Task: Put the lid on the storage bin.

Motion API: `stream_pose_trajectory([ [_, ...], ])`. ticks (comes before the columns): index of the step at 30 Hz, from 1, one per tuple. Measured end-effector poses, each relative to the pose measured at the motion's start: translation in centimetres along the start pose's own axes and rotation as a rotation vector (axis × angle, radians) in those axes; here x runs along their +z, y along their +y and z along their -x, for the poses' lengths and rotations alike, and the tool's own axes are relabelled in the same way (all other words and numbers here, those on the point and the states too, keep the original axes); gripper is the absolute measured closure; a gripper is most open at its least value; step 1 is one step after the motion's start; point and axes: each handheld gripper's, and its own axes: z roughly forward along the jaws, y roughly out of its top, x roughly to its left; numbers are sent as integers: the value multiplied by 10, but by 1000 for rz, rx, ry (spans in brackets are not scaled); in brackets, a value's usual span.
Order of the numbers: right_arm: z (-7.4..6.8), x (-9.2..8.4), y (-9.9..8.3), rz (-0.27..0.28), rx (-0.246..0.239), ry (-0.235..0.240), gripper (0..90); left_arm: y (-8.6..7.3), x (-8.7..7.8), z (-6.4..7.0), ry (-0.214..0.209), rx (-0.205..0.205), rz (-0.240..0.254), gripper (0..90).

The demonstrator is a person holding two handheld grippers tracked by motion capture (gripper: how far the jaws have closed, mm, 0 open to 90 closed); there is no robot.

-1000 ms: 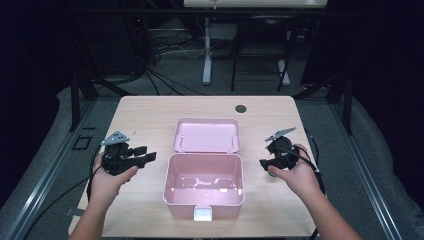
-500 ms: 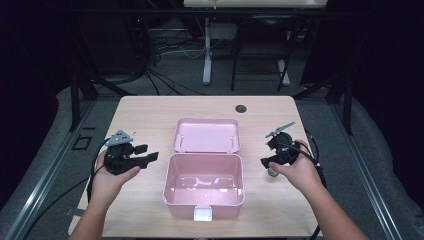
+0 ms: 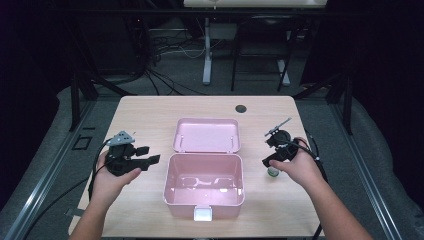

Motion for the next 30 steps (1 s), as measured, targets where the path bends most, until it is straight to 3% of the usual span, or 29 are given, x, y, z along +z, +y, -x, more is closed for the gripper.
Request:
stream_pose_trajectory([
  [6, 5, 9, 5, -92, 10, -6, 300, 0, 0, -1, 3, -3, -1, 435],
  [11, 10, 17, 7, -136, 30, -2, 312, 0, -1, -2, -1, -9, -3, 435],
  [12, 10, 20, 7, -125, 34, 3, 315, 0, -1, -2, -2, -11, -3, 435],
  [18, 16, 28, 10, -197, 49, 11, 323, 0, 0, -2, -1, -11, -9, 437],
  [30, 18, 42, 9, -234, 79, 15, 340, 0, -2, -3, 1, -12, -7, 437],
])
